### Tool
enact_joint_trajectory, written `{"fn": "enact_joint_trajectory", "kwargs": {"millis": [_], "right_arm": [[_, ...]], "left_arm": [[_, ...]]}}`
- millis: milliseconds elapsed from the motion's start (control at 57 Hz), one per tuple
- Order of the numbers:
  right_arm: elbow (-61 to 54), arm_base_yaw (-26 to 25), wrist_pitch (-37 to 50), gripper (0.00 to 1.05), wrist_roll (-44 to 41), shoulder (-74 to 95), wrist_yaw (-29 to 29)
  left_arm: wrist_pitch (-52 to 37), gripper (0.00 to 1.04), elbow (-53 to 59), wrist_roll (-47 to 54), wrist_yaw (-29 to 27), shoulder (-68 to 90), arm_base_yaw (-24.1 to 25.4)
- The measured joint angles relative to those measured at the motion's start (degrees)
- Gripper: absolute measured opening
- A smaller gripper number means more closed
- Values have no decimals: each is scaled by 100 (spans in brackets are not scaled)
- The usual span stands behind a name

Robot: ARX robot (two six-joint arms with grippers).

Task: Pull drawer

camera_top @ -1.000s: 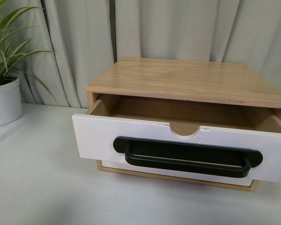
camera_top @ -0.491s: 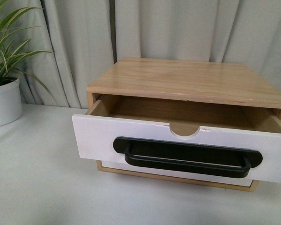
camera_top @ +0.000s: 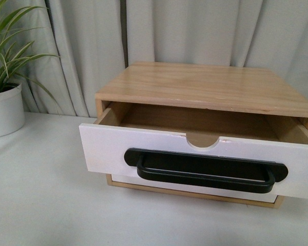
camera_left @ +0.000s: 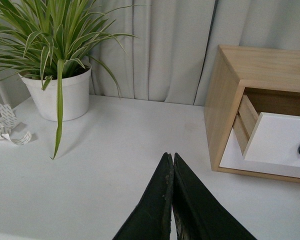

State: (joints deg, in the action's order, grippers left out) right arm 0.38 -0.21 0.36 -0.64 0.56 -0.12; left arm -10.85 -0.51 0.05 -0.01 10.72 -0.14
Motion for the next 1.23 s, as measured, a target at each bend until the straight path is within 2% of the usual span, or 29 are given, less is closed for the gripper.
{"fn": "enact_joint_trajectory", "kwargs": {"millis": [53, 123, 439, 456, 474, 526, 614, 754, 807, 842, 895, 930, 1000, 1228], "right_arm": [[0, 0, -22, 1, 0, -26, 2], [0, 0, -26, 1, 0, -26, 2], [0, 0, -28, 1, 0, -35, 0], [0, 0, -28, 1, 0, -33, 0], [0, 0, -28, 2, -7, -35, -2], [0, 0, -28, 14, -2, -35, 0], [0, 0, -28, 37, -2, -35, 0], [0, 0, -28, 65, -2, -35, 0], [0, 0, -28, 79, -2, -33, 0], [0, 0, -28, 84, -2, -33, 0], [0, 0, -28, 95, 0, -35, 0], [0, 0, -28, 98, 4, -35, 0], [0, 0, -28, 95, 4, -33, 0], [0, 0, -28, 96, 4, -33, 0]], "left_arm": [[203, 4, -2, 0, 0, -214, 0], [1025, 4, -2, -7, 2, -909, 0], [1073, 4, -2, -11, 2, -1047, 0], [1075, 5, -2, -13, 2, -1047, 0], [1078, 9, -2, -15, 2, -1047, 0], [1078, 20, -2, -15, 2, -1047, 0], [1080, 45, -2, -15, 2, -1047, 0], [1082, 71, -2, -15, 2, -1047, 0], [1082, 86, -2, -15, 2, -1047, 0], [1082, 93, -2, -15, 2, -1047, 0], [1082, 100, -2, -11, 2, -1047, 0], [1082, 99, -2, -15, 2, -1047, 0], [1082, 99, -2, -15, 2, -1047, 0], [1082, 99, -2, -15, 2, -1047, 0]]}}
